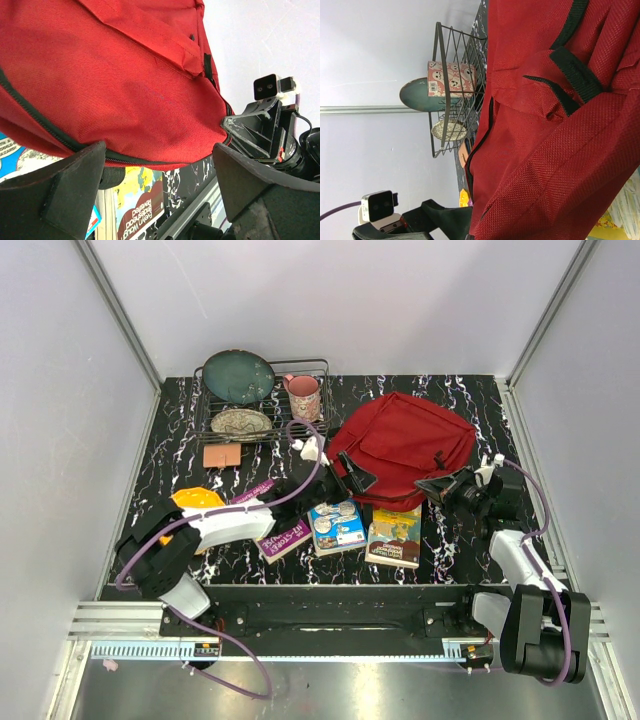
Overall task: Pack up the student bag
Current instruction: Move the student bag to the center of the board.
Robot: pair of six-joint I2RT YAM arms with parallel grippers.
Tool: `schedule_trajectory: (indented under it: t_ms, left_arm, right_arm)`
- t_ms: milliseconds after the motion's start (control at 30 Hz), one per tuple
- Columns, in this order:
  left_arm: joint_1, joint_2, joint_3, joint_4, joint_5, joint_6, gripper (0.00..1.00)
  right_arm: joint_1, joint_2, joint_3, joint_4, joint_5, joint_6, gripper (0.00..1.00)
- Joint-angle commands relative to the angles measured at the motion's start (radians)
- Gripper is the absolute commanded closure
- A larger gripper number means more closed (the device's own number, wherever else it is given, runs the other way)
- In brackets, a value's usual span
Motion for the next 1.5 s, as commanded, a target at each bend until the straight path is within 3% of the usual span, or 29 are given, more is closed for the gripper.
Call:
schedule_trajectory:
  t_ms: [0,167,533,700,833,867,933,967,1033,1067,1200,1267,1367,1467]
  left_arm:
    - [-0.015,-0.131,0.002,-0.108,-0.093,-0.027,0.07]
    - [-0.052,-0.164,0.023,-0.279,-0.245,-0.065,0.03]
    - [-0.039,0.035,0.122,-0.261,-0.210,-0.096,0.08]
    - [-0.012,0.037,0.096,-0.184,-0.182,-0.087,0.25]
    - [0.020,0.026,0.082,-0.147,-0.159,-0.061,0.51]
    - [0.023,0.022,0.080,-0.147,-0.148,-0.049,0.65]
    - [0.032,0.019,0.079,-0.133,-0.136,-0.033,0.76]
    - [0.034,0.017,0.080,-0.130,-0.121,-0.015,0.88]
    - [0.034,0.008,0.079,-0.123,-0.108,0.002,0.97]
    - [0.037,0.003,0.079,-0.123,-0.101,0.017,1.00]
    - [0.041,-0.065,0.051,-0.142,-0.107,0.059,1.00]
    - [0.055,-0.104,0.037,-0.179,-0.120,0.077,1.00]
    - [0.101,-0.182,-0.013,-0.176,-0.072,0.121,1.00]
    - [0.159,-0.244,-0.047,-0.163,0.020,0.192,1.00]
  right_arm:
    - [0.013,-0.002,0.010,0.043,-0.070,-0.017,1.00]
    - [0.013,0.005,0.028,0.044,-0.076,-0.025,1.00]
    - [0.036,0.000,0.042,0.049,-0.129,-0.042,1.00]
    - [0.040,-0.015,0.044,0.015,-0.147,-0.058,1.00]
    - [0.042,-0.041,0.058,-0.037,-0.158,-0.100,1.00]
    - [0.042,-0.043,0.068,-0.048,-0.162,-0.106,0.98]
    - [0.042,-0.048,0.076,-0.077,-0.170,-0.126,0.93]
    - [0.042,-0.051,0.087,-0.085,-0.170,-0.129,0.79]
    - [0.042,-0.052,0.099,-0.124,-0.159,-0.149,0.64]
    - [0.042,-0.055,0.117,-0.144,-0.152,-0.156,0.51]
    - [0.040,-0.078,0.179,-0.308,-0.075,-0.224,0.32]
    - [0.040,-0.092,0.234,-0.399,0.043,-0.261,0.25]
    - [0.039,-0.116,0.304,-0.639,0.264,-0.310,0.23]
    - [0.036,-0.141,0.326,-0.684,0.345,-0.330,0.20]
